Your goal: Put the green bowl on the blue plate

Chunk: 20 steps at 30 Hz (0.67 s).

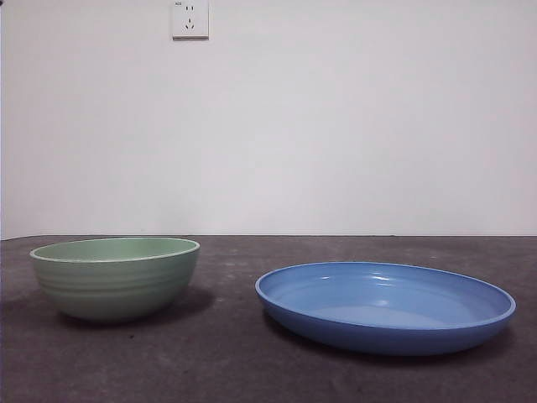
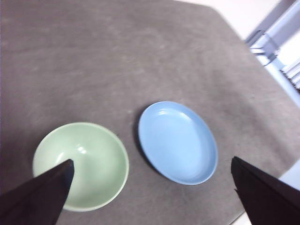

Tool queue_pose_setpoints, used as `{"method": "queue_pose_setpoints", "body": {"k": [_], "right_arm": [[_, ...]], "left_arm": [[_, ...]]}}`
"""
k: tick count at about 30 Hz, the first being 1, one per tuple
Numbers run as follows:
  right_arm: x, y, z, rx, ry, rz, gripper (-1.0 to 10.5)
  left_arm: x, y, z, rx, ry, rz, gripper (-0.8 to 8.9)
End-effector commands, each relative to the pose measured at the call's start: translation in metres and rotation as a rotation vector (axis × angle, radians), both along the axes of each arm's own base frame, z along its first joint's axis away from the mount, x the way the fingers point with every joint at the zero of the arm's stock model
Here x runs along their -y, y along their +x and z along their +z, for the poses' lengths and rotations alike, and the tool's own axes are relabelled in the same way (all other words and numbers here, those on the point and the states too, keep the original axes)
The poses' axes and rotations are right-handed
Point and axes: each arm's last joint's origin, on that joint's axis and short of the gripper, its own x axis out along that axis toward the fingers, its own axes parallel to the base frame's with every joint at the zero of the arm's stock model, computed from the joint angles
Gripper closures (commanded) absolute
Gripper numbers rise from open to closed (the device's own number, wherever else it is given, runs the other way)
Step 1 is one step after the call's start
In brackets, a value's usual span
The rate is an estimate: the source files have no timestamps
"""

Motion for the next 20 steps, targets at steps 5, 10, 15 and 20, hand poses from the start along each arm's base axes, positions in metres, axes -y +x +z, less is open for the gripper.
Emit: {"method": "queue_pose_setpoints", "body": {"k": [5, 10, 15, 20], "right_arm": [[0.000, 0.000, 0.006, 0.026, 0.000, 0.009, 2.9], [0.000, 0.000, 0.006, 0.024, 0.002, 0.007, 2.9], [0.000, 0.000, 0.006, 0.022, 0.005, 0.006, 2.9], [0.000, 0.000, 0.006, 0.021, 0.005, 0.006, 2.9]], "left_arm": [[0.003, 0.034, -0.018, -0.173, 0.083, 0.089, 2.52], [0.006, 0.067, -0.043, -0.293, 0.180, 0.146, 2.52], [0.010, 0.097, -0.074, -0.421, 0.258, 0.145, 2.52], [0.017, 0.126, -0.107, -0.502, 0.287, 0.128, 2.54]]}}
